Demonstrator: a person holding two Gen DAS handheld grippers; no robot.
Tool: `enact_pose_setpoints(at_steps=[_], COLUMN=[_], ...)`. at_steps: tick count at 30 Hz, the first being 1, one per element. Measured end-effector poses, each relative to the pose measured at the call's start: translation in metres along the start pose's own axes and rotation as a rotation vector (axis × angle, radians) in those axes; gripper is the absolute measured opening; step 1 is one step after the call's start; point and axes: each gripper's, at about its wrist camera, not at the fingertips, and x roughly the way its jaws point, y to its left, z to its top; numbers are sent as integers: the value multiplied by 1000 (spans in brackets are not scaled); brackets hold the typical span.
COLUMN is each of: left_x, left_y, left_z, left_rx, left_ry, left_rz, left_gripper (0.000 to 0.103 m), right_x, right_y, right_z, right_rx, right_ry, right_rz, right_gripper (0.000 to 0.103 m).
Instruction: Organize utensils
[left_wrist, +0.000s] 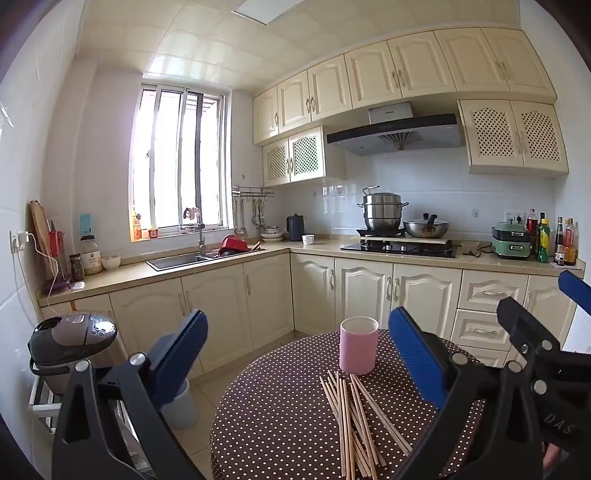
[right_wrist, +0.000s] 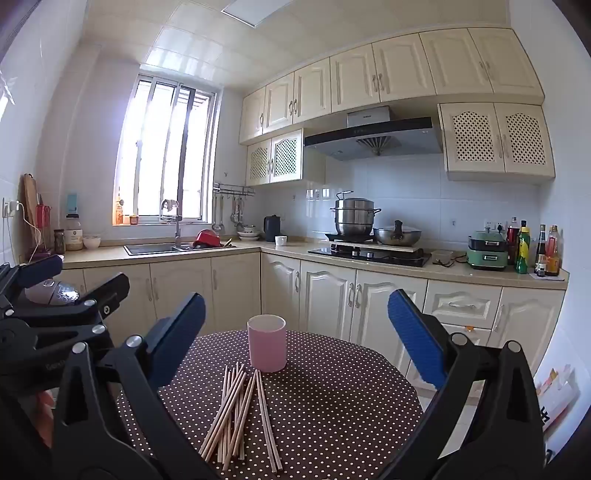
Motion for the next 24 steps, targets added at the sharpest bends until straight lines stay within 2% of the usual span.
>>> enact_pose_setpoints(at_steps=[24], left_x=[0], left_y=[0], left_z=[0], left_rx=[0], left_ry=[1], left_rz=[1], left_gripper=[97], right_x=[1], right_y=[2], right_z=[-1], right_rx=[8], right_ry=[8], right_rz=[3], right_gripper=[97])
